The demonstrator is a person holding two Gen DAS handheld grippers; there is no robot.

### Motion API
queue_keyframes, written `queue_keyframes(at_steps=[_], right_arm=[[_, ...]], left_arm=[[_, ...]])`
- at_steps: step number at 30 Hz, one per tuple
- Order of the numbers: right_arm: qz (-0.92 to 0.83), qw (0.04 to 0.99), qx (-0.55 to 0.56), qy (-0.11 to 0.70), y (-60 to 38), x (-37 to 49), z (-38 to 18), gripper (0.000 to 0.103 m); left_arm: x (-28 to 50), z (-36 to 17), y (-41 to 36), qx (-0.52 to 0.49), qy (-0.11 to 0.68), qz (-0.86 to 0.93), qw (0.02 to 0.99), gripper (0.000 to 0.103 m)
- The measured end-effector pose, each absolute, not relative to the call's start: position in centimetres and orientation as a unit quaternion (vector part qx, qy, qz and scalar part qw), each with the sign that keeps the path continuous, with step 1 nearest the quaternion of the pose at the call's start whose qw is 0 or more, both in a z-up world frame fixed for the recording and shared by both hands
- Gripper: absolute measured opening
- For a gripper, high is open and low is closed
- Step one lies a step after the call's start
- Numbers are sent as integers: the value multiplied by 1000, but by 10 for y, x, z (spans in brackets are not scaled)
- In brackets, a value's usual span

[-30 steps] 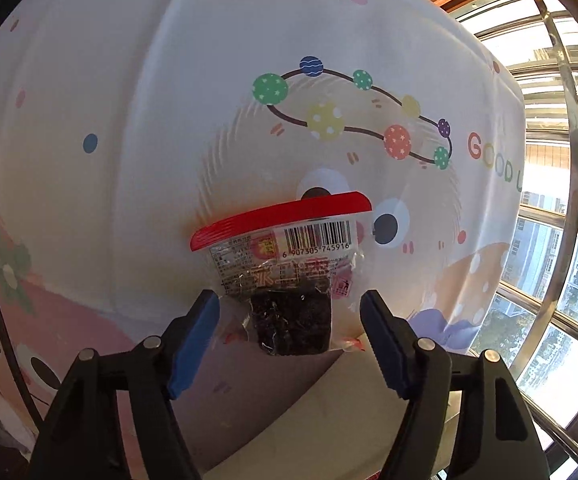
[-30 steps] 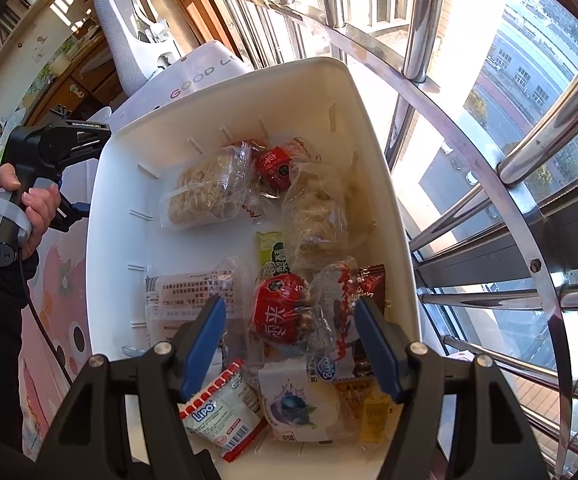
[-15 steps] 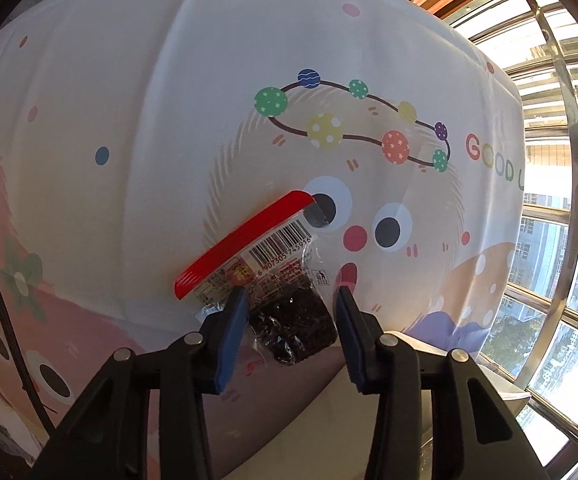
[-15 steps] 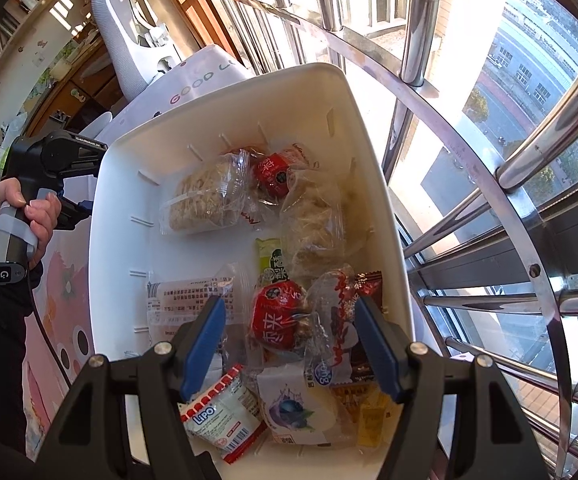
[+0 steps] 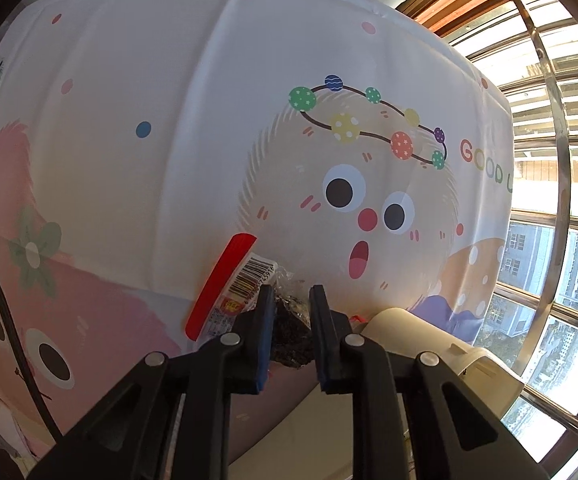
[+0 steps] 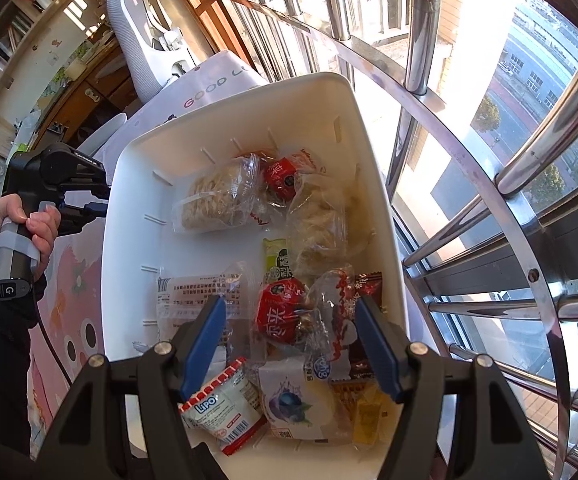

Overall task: Organize snacks
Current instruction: 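Close the left tool on the red-topped dried fruit bag, then carry the dried fruit bag with the left tool over the white tray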

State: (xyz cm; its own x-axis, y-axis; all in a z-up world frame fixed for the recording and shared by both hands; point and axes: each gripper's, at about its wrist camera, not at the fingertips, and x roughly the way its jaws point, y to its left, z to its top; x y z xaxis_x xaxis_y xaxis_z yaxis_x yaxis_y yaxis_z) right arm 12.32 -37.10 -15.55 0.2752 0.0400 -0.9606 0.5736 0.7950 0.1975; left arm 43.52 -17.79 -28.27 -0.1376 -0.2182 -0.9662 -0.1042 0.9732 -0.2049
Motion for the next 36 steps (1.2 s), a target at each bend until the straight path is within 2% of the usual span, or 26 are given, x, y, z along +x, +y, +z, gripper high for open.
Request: queue_keyframes(at_steps=[7, 9, 21, 24, 26, 27, 29, 34, 36], right_arm=[[-167, 759, 265, 570, -370, 117, -150, 67], [-164, 763, 264, 567, -371, 116, -147, 67], [-141, 783, 256, 549, -370, 110, -131, 67], [-135, 786, 252, 548, -368, 109, -129, 67], [-131, 787, 249, 549, -366, 109, -129, 67], [-130, 787, 247, 550, -365, 109, -130, 67], [-130, 786, 242, 554, -361, 109, -131, 67], [-135, 782, 230, 563, -354, 112, -138, 67], [-134, 780, 230, 566, -353, 114, -140, 67]], left_arm=[[425, -259, -157, -109, 735, -55, 667, 12], [419, -252, -153, -114, 725, -64, 676, 3], [385, -207, -124, -120, 692, -89, 707, 2], [384, -214, -125, -135, 697, -80, 700, 19], [382, -220, -121, -148, 703, -68, 692, 40], [381, -224, -120, -152, 705, -61, 690, 45], [380, -230, -117, -161, 709, -51, 685, 63], [382, -254, -114, -185, 731, -22, 657, 74], [382, -264, -114, -193, 739, -14, 645, 74]])
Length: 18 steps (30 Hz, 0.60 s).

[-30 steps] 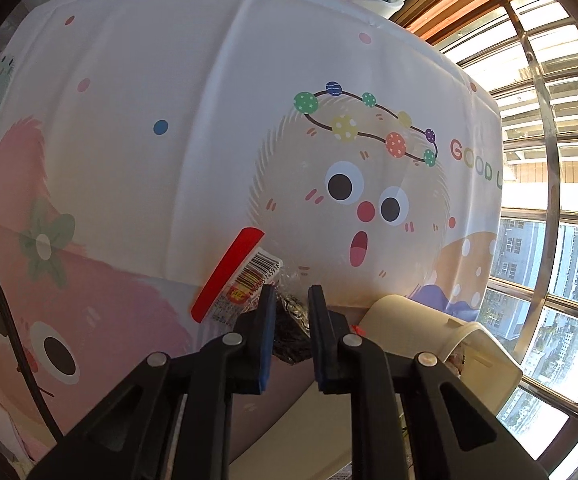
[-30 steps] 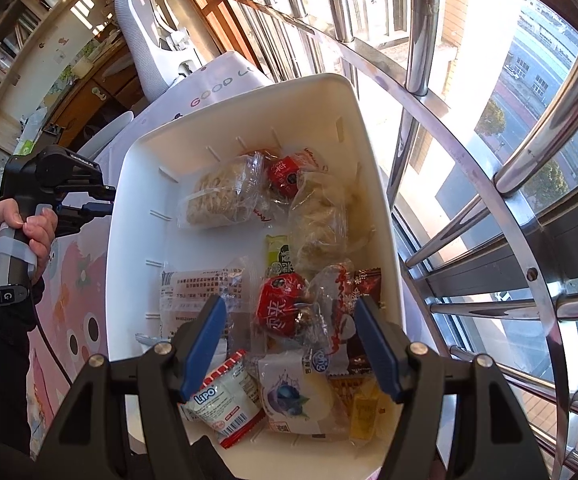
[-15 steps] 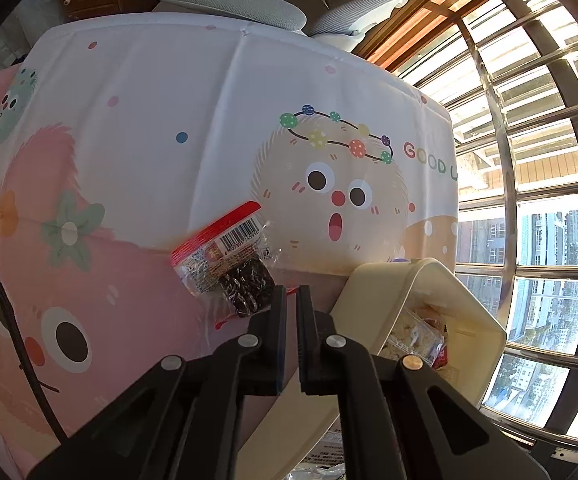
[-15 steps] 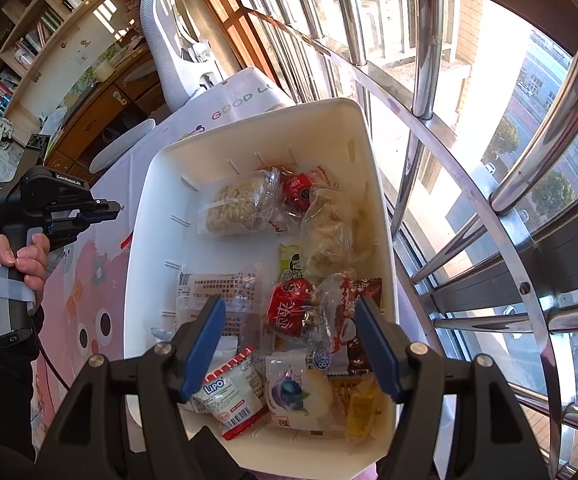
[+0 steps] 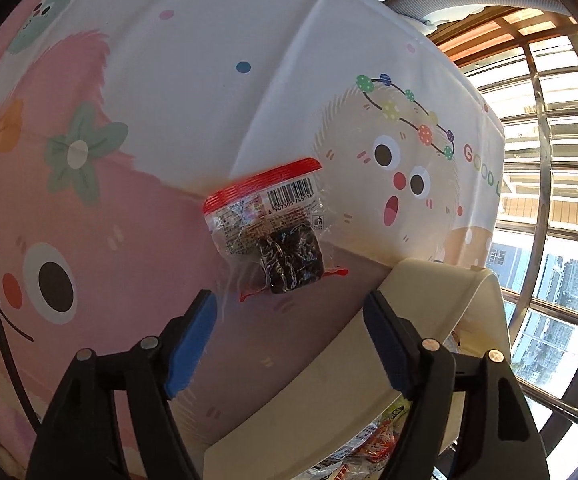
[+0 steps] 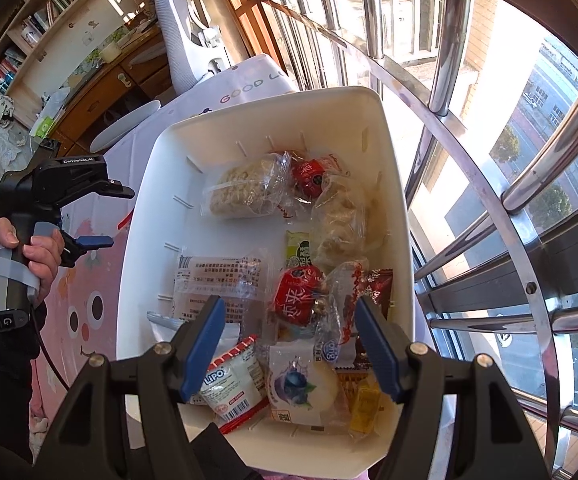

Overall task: Organize snacks
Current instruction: 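Carry the dried fruit bag with the left tool over the white tray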

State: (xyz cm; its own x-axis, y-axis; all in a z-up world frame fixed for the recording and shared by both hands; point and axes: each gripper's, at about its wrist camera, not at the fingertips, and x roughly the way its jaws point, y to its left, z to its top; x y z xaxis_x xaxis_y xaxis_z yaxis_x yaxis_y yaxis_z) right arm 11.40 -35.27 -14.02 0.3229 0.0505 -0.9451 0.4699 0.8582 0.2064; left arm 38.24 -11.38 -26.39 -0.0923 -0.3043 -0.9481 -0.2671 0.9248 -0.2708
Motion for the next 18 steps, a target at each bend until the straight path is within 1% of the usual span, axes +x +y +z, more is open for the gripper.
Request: queue_keyframes(at_steps=[6, 13, 15, 17, 18], right_arm=[[-141, 775, 222, 575, -349, 121, -147, 67], [-139, 765, 218, 589, -343, 128, -156, 68], [-139, 764, 218, 592, -343, 130, -157, 68], [-140, 762, 220, 593, -344, 131, -159, 68], [-141, 761, 221, 593, -345, 131, -159, 68]], left_arm=[[389, -283, -120, -185, 752, -2, 633, 74], [399, -294, -130, -167, 752, 4, 637, 74], [401, -295, -132, -157, 751, 7, 641, 72], [406, -296, -135, -142, 750, 13, 646, 63], [408, -297, -136, -135, 751, 17, 646, 61]])
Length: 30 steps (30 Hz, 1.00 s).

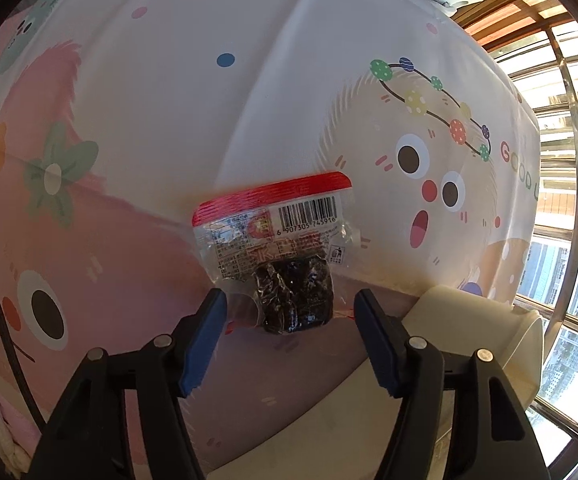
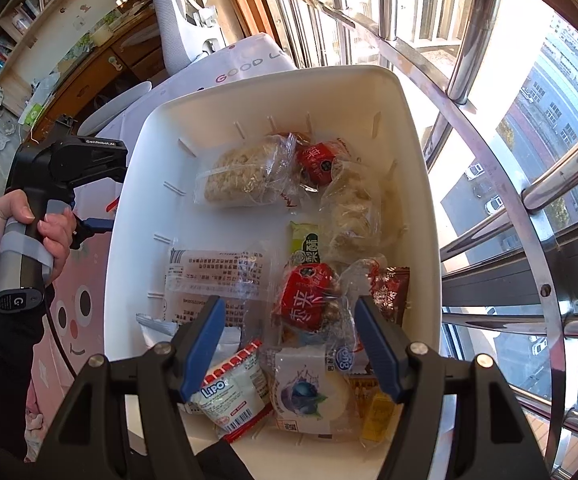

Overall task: Organize snacks
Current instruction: 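Carry the dried fruit bag with the left tool over the white tray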

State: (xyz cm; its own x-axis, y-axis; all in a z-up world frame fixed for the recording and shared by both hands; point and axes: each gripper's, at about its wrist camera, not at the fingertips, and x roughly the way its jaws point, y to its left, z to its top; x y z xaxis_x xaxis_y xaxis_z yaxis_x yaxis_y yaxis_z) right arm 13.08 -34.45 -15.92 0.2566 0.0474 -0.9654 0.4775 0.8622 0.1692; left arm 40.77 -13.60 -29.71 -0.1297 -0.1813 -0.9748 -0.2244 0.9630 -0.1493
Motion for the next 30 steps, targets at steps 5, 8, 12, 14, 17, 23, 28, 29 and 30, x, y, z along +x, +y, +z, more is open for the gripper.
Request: queue_keyframes(at_steps=[5, 8, 12, 14, 17, 23, 28, 29, 30], right_arm=[[-148, 758, 228, 592, -351, 132, -162, 68], [-149, 758, 229, 592, -353, 132, -162, 68], [-151, 759, 230, 591, -356, 129, -161, 68], [-151, 759, 231, 590, -357, 128, -161, 68], [-149, 760, 232, 588, -359, 125, -160, 68], [-142, 765, 231, 584, -357, 120, -157, 68], [-131, 772, 227, 579, -355, 112, -151, 68], [-129, 774, 226, 577, -355, 109, -149, 68], [-127, 776, 225, 575, -355, 107, -147, 68]], left_arm=[[413, -300, -139, -130, 754, 14, 643, 59], [414, -301, -143, -131, 753, 9, 645, 49], [408, -302, -144, -133, 750, 13, 648, 48], [405, -301, -143, -131, 748, 14, 650, 47], [398, -298, -141, -124, 748, 13, 652, 46], [384, -280, -133, -125, 735, 13, 667, 38], [370, -268, -123, -127, 731, 23, 670, 37], [366, -265, -121, -129, 730, 25, 671, 37], [361, -261, -118, -130, 728, 26, 673, 37]])
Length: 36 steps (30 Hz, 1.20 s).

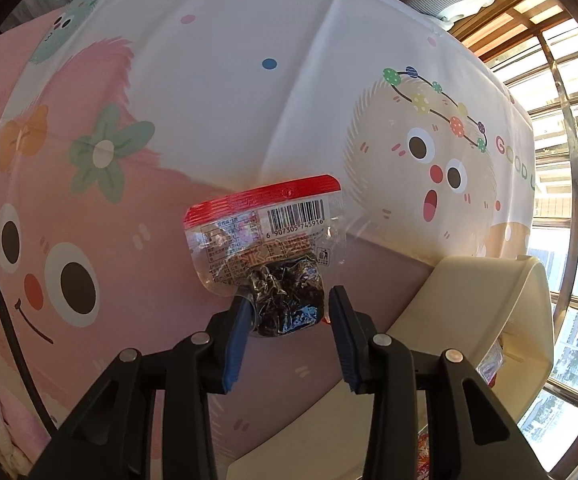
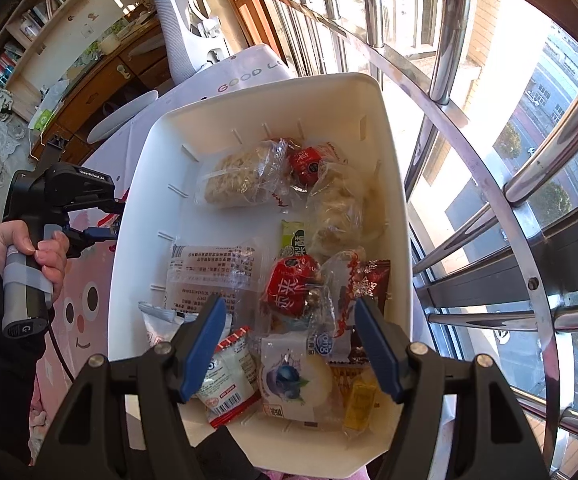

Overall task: Organize snacks
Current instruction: 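Carry the dried fruit bag with the left tool over the white tray, then open the left tool to drop the dried fruit bag into the tray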

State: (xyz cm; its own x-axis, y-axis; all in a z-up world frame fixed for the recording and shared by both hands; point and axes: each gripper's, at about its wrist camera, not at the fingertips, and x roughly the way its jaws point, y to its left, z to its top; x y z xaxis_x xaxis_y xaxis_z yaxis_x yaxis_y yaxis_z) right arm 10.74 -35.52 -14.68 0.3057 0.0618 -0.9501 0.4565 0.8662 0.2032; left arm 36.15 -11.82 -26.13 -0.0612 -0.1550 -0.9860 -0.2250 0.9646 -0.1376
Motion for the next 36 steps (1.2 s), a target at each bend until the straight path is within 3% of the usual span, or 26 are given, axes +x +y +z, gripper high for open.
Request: queue_keyframes(at_steps=[17, 36], right_arm=[[-79, 799, 217, 555, -353, 67, -120, 68], [-52, 811, 227, 537, -331, 28, -111, 72]], left_arm=[[263, -163, -86, -137, 691, 6, 710, 38], [169, -128, -131, -62, 643, -132, 752, 39]])
